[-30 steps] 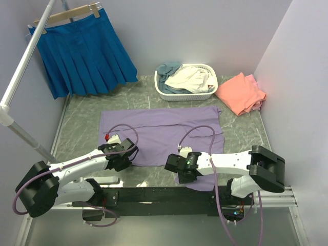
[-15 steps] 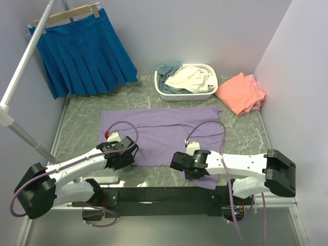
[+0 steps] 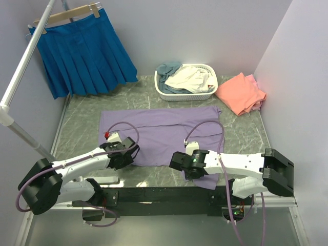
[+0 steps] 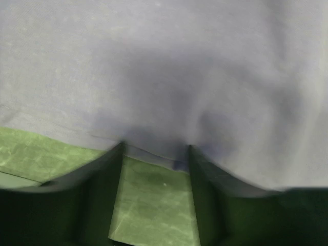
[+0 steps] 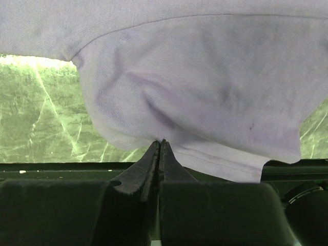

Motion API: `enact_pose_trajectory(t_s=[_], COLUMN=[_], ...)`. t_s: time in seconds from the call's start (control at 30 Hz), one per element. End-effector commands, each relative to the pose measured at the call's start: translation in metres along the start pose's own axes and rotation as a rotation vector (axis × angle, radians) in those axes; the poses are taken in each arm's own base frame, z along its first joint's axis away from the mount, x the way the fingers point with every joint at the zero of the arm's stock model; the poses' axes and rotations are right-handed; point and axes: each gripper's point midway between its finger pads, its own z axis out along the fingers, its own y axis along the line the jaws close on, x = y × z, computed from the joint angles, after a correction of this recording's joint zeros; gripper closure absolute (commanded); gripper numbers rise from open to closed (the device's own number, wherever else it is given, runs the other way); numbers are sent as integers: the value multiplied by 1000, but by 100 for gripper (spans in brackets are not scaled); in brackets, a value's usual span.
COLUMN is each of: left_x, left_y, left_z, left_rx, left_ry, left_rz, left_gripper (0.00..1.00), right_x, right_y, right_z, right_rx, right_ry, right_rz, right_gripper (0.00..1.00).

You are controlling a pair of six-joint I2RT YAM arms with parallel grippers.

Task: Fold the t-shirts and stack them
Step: Fold the tshirt

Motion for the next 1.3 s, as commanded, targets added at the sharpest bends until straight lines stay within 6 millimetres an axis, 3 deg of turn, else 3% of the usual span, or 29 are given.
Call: enact_pose_trajectory(t_s=[0.0, 0.13, 0.27, 0.4, 0.67, 0.83, 1.07, 1.27], left_x=[-6, 1, 2, -1, -21, -35, -50, -74], left_y=[8, 19, 17, 14, -6, -19, -17, -16], left_z=[8, 12, 10, 7, -12, -20, -9, -2], left_rx=[-15, -22, -10, -14, 12, 24, 0, -17], left_ry=[-44, -32, -23, -26, -35, -43, -30, -40], left_rz=[-48, -68, -62, -44, 48, 86, 98, 99], left_gripper=[52, 68, 87, 98, 95, 93, 88, 76], right_x=[-12, -15, -20, -28, -50, -74, -109, -140], right_y=[2, -3, -8, -14, -31, -43, -51, -58], right_z=[-4, -4, -7, -9, -10, -13, -11, -5], right_rx=[-5, 7, 20, 33, 62, 83, 111, 128], right_ry=[-38, -46, -60, -77, -104, -138, -158, -157], right_rz=[22, 37, 48, 59, 80, 96, 73, 67], right_gripper=[98, 98, 98, 98, 98, 98, 98, 98])
